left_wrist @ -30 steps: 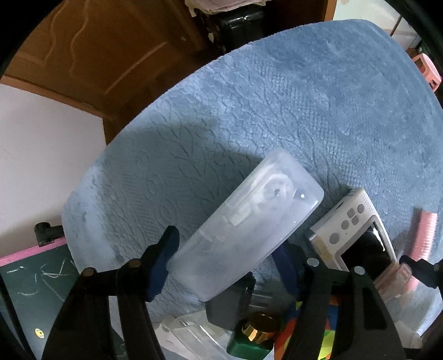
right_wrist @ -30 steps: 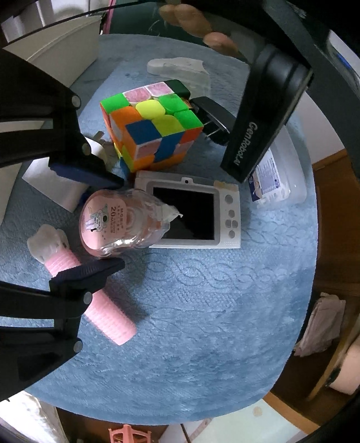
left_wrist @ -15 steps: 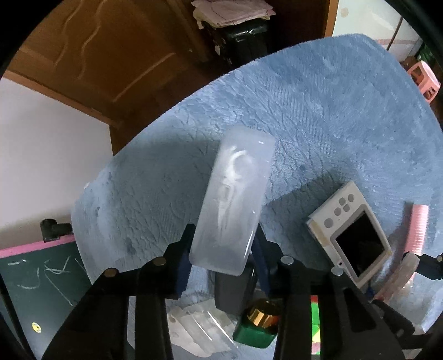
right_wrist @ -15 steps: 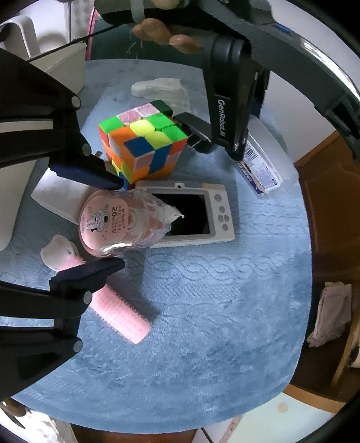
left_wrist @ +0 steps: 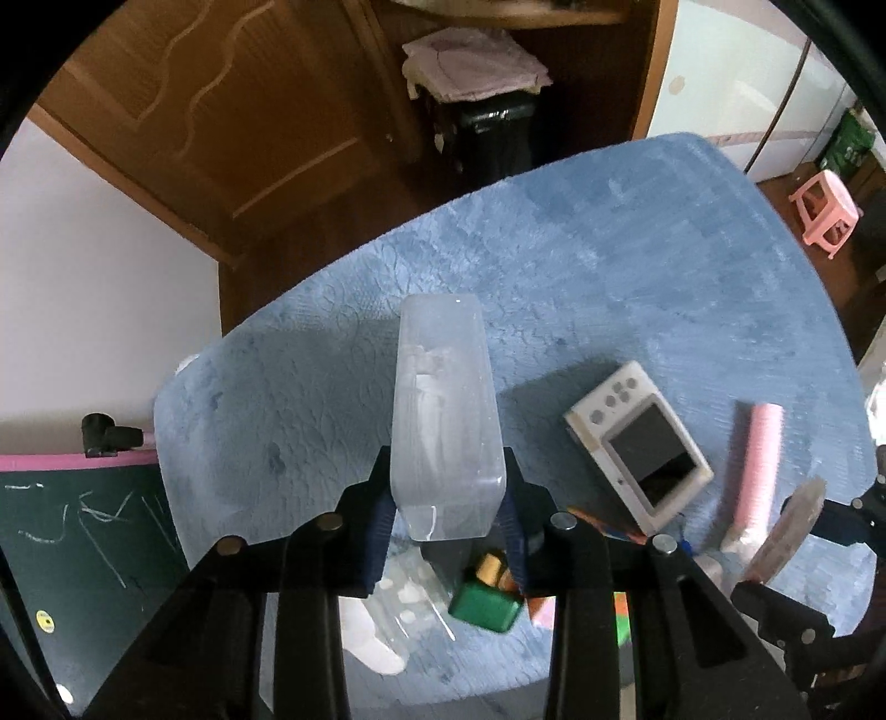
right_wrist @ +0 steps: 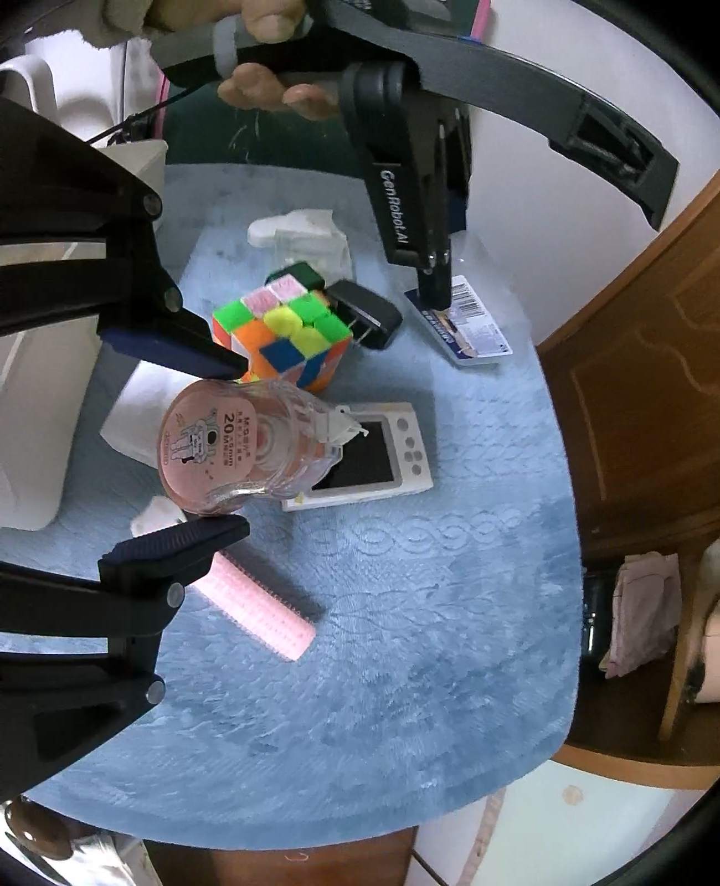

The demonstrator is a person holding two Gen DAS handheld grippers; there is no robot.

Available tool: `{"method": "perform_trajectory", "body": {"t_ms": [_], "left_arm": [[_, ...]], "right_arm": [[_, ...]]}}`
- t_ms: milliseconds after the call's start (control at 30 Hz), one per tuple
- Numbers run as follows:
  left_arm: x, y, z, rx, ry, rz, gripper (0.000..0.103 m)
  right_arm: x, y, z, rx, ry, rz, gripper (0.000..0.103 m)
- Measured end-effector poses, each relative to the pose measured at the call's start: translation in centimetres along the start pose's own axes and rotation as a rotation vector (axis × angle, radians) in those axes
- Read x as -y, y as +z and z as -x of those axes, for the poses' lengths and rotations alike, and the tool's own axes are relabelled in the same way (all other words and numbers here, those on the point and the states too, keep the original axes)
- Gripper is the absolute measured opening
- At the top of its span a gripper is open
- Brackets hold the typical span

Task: Organize rigid objects
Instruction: 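Carry the clear box and pink tape dispenser into the tray and release both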

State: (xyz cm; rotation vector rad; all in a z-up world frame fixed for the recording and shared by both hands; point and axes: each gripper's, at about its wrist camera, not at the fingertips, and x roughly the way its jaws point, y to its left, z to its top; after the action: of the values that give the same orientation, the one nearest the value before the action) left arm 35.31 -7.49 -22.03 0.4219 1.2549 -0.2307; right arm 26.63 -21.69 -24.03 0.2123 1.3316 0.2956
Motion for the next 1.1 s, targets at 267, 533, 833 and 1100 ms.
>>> {"method": "perform_trajectory", "body": {"t_ms": [267, 533, 833, 1100], "left_arm": [[0.1, -2.6, 6.2, 0.1, -0.08, 0.018, 0.036], [-0.9, -8.4, 15.5, 0.224, -0.178, 0.052, 0.036], [0.4, -16.9, 21.0, 0.26, -0.302, 0.032, 0.036], [3.0, -22.8, 18.6, 0.176, -0.331, 0.012, 0.037]], "right_arm": [[-1.9, -0.6, 4.1, 0.071, 0.02, 0.021, 0.051], [-5.1, -3.1, 10.1, 0.159, 0.034, 0.071, 0.051], [-8.8, -9.1, 15.2, 0.188, 0.017, 0.136, 0.051], [-9.8, -14.3, 14.0, 0.119, -0.016, 0.12, 0.051]]}}
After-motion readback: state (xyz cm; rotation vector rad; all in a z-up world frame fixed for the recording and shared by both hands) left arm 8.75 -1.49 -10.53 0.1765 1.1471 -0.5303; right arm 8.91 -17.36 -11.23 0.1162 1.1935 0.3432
